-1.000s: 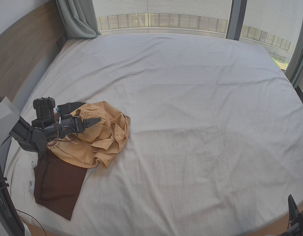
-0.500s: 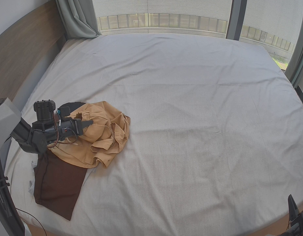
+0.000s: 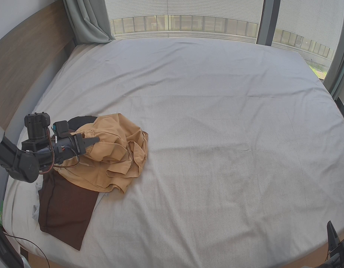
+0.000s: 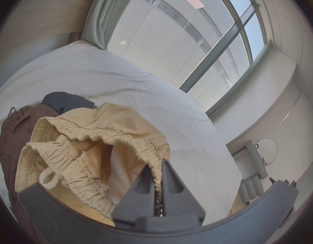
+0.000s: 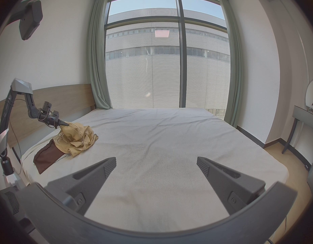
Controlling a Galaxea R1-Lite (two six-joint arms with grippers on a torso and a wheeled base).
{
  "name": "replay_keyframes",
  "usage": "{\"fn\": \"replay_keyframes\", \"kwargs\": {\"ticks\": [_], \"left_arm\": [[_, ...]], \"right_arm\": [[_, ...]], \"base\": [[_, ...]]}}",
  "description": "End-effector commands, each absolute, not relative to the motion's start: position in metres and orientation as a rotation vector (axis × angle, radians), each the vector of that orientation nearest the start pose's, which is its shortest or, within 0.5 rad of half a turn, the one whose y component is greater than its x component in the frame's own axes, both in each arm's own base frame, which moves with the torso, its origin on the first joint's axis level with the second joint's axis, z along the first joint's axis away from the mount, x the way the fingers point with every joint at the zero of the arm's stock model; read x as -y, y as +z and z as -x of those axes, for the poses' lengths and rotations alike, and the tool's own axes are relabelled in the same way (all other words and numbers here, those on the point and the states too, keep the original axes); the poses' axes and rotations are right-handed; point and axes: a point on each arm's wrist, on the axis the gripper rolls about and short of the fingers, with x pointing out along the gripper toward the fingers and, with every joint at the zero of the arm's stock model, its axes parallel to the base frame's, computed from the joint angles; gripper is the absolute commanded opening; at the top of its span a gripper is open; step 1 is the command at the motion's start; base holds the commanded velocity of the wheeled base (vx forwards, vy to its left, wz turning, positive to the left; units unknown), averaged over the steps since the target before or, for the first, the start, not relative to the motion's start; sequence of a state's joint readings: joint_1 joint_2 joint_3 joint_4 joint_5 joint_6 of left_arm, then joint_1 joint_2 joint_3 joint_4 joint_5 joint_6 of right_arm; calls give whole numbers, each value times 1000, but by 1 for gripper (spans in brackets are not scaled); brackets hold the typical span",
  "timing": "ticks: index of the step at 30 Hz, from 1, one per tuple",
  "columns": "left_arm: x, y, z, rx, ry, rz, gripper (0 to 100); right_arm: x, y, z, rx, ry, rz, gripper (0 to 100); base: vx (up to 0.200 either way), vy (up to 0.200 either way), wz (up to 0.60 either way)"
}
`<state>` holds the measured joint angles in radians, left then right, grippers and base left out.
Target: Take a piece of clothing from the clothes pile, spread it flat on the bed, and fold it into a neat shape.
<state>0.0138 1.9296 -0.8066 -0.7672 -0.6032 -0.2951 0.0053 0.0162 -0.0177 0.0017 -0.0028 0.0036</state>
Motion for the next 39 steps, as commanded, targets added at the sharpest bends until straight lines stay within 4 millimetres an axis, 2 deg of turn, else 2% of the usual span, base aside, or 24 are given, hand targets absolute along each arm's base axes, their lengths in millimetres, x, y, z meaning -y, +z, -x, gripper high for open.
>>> {"fn": "replay_keyframes", "kwargs": {"ticks": [1, 7, 14, 24, 30, 39], "left_arm": [[9, 147, -314, -373, -534, 391, 0], [16, 152, -298, -344, -556, 376, 0], [41, 163, -275, -310, -612, 379, 0], [60, 172, -270, -242, -633, 353, 0], [72, 168, -263, -263, -650, 373, 0], [89, 175, -260, -168, -648, 368, 0]], "right_arm": [[0, 75, 23, -2, 3, -3, 100], [0, 75, 23, -2, 3, -3, 100], [0, 75, 23, -2, 3, -3, 100], [0, 75, 23, -2, 2, -2, 100], [0, 75, 23, -2, 3, -3, 100], [0, 75, 23, -2, 3, -5, 100]], "base": [[0, 0, 0], [0, 0, 0], [0, 0, 0], [0, 0, 0], [0, 0, 0], [0, 0, 0]]}}
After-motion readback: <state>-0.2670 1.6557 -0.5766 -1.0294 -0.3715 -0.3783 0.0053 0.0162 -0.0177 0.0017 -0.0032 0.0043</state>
